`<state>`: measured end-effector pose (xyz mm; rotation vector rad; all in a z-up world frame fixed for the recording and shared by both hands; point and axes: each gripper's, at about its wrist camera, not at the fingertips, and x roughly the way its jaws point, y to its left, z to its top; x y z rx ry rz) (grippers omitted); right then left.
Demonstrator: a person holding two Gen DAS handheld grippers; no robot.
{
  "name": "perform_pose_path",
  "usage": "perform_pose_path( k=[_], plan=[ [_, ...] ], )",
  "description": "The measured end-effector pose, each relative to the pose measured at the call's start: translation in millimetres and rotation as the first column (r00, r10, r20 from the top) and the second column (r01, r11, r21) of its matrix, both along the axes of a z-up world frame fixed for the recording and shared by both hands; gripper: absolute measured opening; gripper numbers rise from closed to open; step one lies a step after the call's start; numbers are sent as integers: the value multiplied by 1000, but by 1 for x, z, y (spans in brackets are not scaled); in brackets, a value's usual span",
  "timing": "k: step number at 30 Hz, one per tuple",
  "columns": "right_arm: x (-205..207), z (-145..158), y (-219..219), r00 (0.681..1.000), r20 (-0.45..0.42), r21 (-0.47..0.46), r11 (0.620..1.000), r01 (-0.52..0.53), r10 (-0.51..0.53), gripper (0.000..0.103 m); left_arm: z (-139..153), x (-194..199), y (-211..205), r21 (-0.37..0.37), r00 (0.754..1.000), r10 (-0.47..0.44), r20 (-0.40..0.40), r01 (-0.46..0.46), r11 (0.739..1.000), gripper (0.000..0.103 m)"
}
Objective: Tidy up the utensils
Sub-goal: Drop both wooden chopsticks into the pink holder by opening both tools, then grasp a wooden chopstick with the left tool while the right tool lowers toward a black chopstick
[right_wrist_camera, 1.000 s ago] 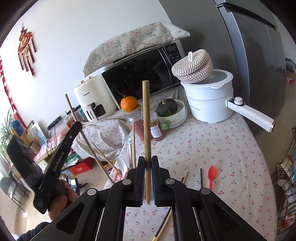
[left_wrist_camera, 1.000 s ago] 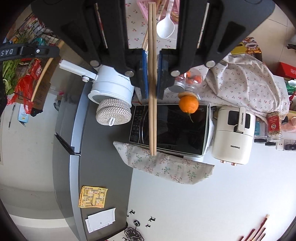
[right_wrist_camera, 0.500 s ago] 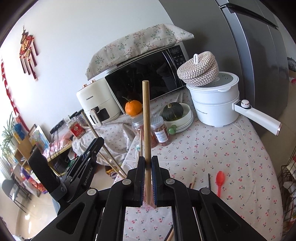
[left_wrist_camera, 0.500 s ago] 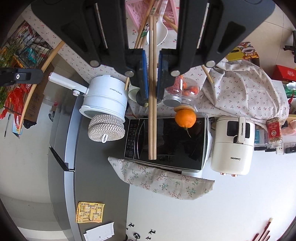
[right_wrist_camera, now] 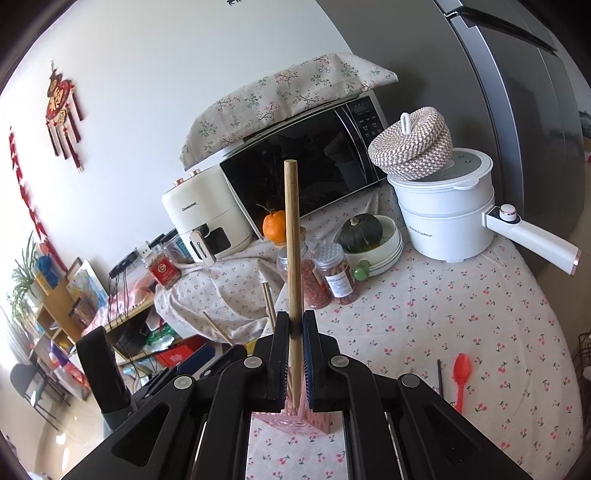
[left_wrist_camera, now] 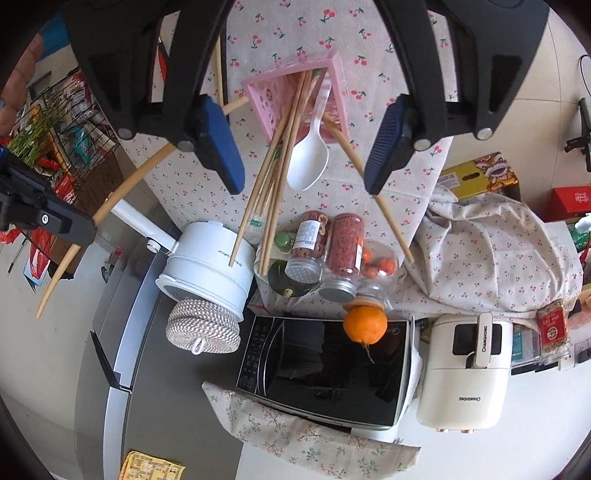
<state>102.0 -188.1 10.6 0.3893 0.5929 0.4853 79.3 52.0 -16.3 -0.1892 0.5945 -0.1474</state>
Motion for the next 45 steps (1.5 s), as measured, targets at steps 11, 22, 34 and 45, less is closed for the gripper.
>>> perform_pose_path(
  k=[11,22,34,45],
  plan=[
    [7,-5,33,1000,17,-111,994,4,-2,7,-16,-13,29,33,986,8,-168,-3,999,83],
    [9,-18,36,996,-46,-47,996,-73,71,55,-24,-17,22,0,972,-56,-227,57,998,84],
    [-16,-15,-13,999,4,-147,988,-35,36,81,-33,-25,-16,8,947,-149,-285,158,987,86],
    [-10,-63,-68,970,-227,-214,976,34,-83,84,-55,-24,-73,12,888,-235,-395,261,965,86]
  ],
)
